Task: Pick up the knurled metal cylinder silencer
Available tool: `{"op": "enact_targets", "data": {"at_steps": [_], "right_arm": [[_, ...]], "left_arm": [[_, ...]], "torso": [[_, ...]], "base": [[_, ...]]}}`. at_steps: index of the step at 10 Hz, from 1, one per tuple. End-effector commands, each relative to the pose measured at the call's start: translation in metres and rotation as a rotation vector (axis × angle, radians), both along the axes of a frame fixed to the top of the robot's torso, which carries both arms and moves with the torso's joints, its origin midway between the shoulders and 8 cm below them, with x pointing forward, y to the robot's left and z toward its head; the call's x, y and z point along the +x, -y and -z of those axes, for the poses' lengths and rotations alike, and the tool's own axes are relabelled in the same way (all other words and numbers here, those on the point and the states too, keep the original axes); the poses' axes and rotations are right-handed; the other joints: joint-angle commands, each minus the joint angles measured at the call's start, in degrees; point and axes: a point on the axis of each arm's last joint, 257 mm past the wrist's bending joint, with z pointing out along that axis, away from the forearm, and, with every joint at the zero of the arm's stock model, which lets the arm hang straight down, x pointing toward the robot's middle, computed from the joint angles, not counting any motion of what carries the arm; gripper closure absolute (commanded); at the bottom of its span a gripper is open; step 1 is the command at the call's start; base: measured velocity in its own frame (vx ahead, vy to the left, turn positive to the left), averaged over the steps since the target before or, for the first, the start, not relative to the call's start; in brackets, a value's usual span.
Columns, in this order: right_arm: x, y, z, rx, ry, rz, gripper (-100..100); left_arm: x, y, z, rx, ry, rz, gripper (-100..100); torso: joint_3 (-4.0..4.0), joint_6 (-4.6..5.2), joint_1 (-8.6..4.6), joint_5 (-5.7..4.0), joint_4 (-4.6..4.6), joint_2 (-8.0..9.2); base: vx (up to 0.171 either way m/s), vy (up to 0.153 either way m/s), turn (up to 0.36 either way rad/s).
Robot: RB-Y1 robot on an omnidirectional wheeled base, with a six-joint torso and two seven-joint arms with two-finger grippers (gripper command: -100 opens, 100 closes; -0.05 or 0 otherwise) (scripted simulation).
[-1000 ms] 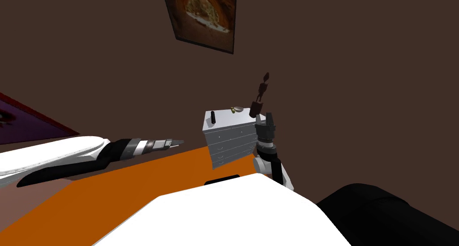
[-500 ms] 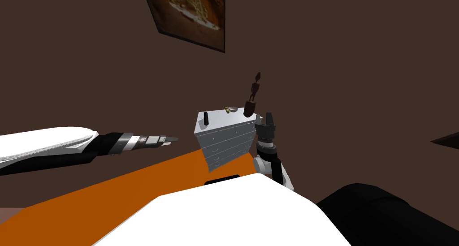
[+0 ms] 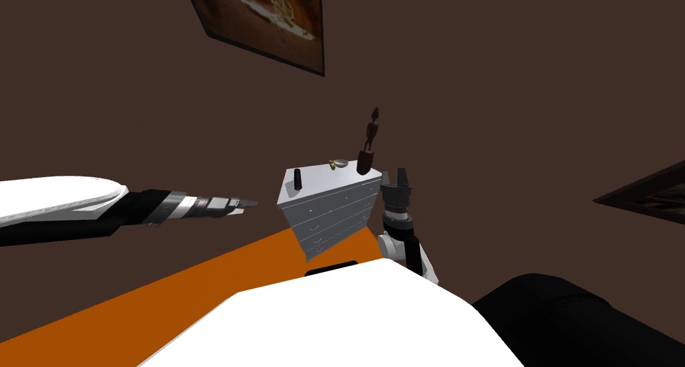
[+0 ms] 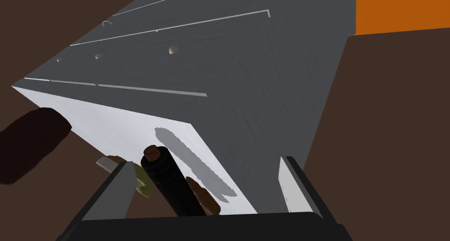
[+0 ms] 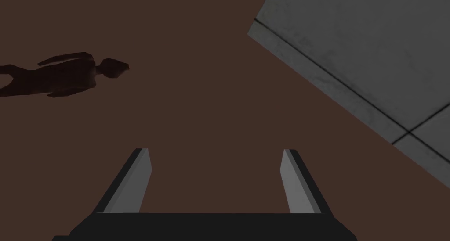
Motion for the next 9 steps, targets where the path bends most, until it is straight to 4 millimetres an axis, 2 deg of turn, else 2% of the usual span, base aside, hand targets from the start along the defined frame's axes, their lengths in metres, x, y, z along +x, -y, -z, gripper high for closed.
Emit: {"op": "enact_targets", "data": {"at_steps": [1,2,3,4,5,7,8,9], "right_arm": [[0.0,0.0,0.0,0.0,0.0,0.0,0],[0.0,0.0,0.0,0.0,0.0,0.0,0],[0.0,0.0,0.0,0.0,0.0,0.0,0],[0.0,0.0,0.0,0.0,0.0,0.0,0],[0.0,0.0,0.0,0.0,0.0,0.0,0],[0.0,0.0,0.0,0.0,0.0,0.0,0],[0.0,0.0,0.0,0.0,0.0,0.0,0],[0.0,0.0,0.0,0.0,0.0,0.0,0]], "left_arm": [[0.001,-0.009,-0.004,0.011,-0.024,-0.039,-100],[0.001,-0.009,-0.004,0.009,-0.026,-0.043,-100],[0.004,-0.031,-0.013,0.056,-0.042,-0.088,-100],[0.004,-0.031,-0.013,0.045,-0.052,-0.106,-100],[0.006,-0.053,-0.022,0.092,-0.064,-0.146,-100],[0.006,-0.053,-0.022,0.074,-0.08,-0.176,-100],[0.006,-0.073,-0.03,0.104,-0.103,-0.236,-100],[0.006,-0.073,-0.03,0.099,-0.107,-0.244,-100]], "torso": [[0.0,0.0,0.0,0.0,0.0,0.0],[0.0,-0.07,-0.01,0.0,0.0,0.0],[0.05,-0.1,0.11,0.03,0.02,0.09],[-0.01,-0.01,-0.01,0.0,0.0,-0.01],[-0.01,-0.07,-0.01,0.0,-0.01,-0.01],[-0.03,-0.09,-0.08,-0.02,-0.01,-0.04],[0.03,-0.11,0.07,0.02,0.01,0.05],[-0.03,-0.04,-0.04,0.0,-0.01,-0.05]], "base": [[0.048,-0.072,-0.167],[0.022,-0.037,0.024],[0.058,-0.08,-0.261],[0.056,-0.073,-0.172],[0.056,-0.103,-0.267],[0.053,-0.064,-0.068],[0.075,-0.086,-0.209],[0.068,-0.075,-0.186]]}}
